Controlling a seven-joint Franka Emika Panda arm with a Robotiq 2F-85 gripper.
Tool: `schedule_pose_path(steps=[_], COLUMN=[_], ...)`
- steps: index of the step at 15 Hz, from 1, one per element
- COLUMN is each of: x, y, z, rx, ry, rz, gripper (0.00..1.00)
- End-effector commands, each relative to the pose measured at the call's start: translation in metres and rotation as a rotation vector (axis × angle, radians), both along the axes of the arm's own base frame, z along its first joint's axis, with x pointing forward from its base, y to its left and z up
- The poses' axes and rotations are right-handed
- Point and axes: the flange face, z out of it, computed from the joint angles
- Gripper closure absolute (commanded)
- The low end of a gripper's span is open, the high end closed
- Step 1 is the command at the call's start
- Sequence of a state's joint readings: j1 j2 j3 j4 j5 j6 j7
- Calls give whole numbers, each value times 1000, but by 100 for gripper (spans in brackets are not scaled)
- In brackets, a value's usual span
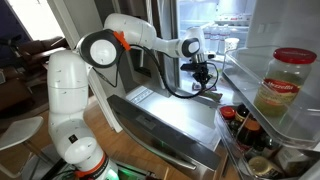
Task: Remove the sachets on the fridge bottom shelf and move them in the open fridge drawer
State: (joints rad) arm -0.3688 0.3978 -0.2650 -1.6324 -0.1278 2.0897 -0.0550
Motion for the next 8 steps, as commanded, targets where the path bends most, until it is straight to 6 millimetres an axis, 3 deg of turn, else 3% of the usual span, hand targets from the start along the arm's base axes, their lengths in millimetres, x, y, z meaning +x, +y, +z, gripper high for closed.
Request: schedule_pose_path(steps=[1, 3, 4, 5, 8], x=[-30, -41, -42, -43, -39], y=[28, 37, 38, 40, 38], z=[19, 24, 25, 28, 27], rx=[138, 183, 178, 184, 148], ry=[94, 143, 144, 158, 113], rz=[-11, -31, -37, -46, -78], gripper=[98, 98, 88, 68, 47])
